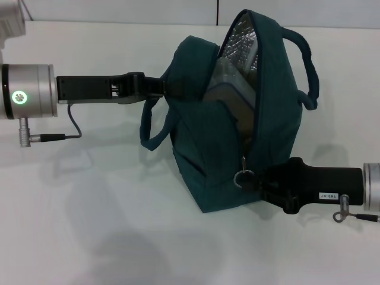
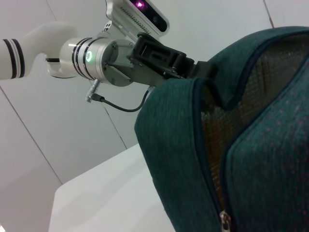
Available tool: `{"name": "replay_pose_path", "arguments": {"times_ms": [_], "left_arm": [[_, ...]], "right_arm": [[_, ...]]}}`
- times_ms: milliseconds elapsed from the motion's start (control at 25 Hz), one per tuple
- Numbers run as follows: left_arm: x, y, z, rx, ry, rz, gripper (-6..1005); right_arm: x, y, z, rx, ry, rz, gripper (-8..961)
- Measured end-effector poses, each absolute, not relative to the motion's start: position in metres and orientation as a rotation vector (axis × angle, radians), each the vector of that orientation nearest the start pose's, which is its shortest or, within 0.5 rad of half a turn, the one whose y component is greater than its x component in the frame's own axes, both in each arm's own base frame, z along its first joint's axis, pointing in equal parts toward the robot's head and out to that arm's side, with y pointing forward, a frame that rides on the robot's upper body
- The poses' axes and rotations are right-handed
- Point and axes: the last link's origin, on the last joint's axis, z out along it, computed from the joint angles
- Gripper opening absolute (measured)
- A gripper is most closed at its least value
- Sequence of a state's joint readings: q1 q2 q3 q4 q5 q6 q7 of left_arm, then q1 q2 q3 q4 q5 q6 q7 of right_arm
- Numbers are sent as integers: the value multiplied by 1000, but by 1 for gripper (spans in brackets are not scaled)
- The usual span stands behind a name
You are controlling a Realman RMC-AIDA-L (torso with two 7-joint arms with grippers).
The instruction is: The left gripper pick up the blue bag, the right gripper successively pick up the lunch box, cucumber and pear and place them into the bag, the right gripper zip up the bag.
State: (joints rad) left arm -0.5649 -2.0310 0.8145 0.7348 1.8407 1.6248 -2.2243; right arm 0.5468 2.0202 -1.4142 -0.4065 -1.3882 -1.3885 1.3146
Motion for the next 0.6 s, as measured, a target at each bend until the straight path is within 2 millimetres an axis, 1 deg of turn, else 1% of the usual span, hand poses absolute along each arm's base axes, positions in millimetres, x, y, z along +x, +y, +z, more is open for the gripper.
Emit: {"name": "replay_pose_path", "arguments": {"times_ms": [600], "left_arm": [[-224, 347, 24, -2575, -1590, -914, 139]], "right_arm": [[247, 302, -63, -2876, 719, 810, 18]]}}
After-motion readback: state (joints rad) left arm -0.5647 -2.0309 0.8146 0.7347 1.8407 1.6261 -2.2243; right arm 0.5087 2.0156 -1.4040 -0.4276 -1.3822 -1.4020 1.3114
